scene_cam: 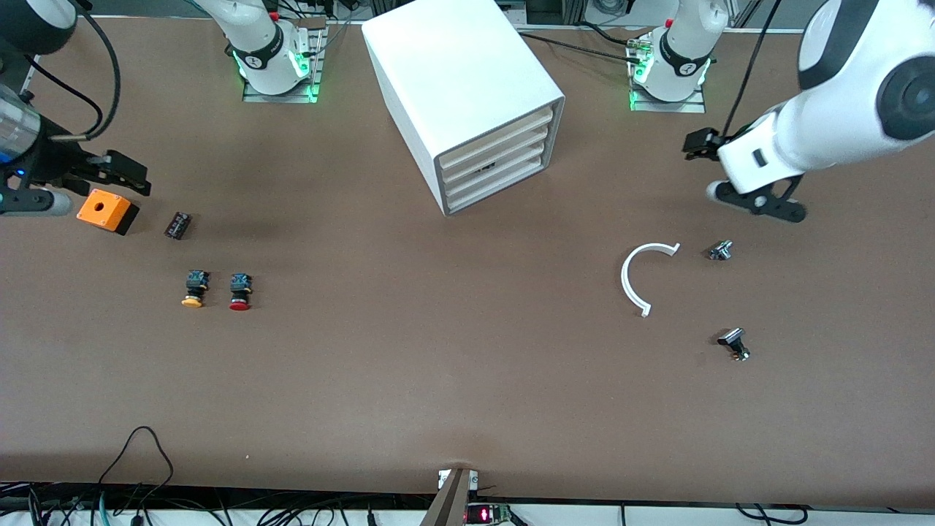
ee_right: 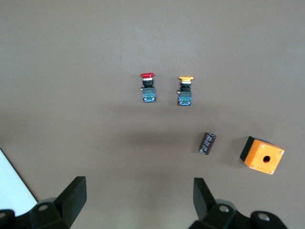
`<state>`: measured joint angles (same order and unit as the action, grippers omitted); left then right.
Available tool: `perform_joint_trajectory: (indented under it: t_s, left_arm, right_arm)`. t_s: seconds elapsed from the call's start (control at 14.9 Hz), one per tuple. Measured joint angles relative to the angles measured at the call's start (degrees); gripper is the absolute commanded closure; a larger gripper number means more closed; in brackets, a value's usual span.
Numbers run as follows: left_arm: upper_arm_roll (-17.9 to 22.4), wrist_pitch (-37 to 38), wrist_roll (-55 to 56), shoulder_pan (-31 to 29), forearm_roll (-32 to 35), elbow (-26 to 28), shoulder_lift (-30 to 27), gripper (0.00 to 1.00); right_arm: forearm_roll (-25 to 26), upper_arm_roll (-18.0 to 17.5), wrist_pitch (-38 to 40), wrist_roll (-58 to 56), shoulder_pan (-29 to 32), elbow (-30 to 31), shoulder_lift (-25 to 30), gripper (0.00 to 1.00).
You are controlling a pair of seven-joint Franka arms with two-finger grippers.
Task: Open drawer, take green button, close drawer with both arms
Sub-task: 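Reach the left gripper toward the drawer handle while the right gripper rises, then grasp the drawer handle with the left gripper while the right gripper approaches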
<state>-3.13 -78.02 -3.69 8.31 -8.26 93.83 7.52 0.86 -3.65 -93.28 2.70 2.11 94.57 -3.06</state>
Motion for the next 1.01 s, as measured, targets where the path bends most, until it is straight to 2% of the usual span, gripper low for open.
perform_joint_trajectory:
  t_s: [0.34, 0.54, 0.88, 1.01]
  left_arm:
    - [0.03, -0.09, -3.98, -0.04, -12.23, 0.41, 5.99, 0.01]
    - [0.03, -4.24, -10.46, -0.04, -20.86, 2.4, 9.03, 0.01]
    - [-1.01, -18.58, -28.41, 0.02, -38.02, 14.66, 11.66, 0.01]
    - [-2.5, -22.24, -33.82, 0.02, -41.26, 18.25, 12.67, 0.01]
  right_arm:
    - [-0.03, -0.18, -3.73, 11.96, -3.87, -0.01, -3.72, 0.01]
    - [-0.04, -0.3, -5.1, 18.91, -7.28, -0.56, -6.07, 0.01]
    - [-0.04, -0.41, -5.38, 31.04, -13.06, -4.5, -10.17, 0.01]
    - [-0.04, -0.42, -5.39, 34.46, -14.78, -5.9, -11.57, 0.01]
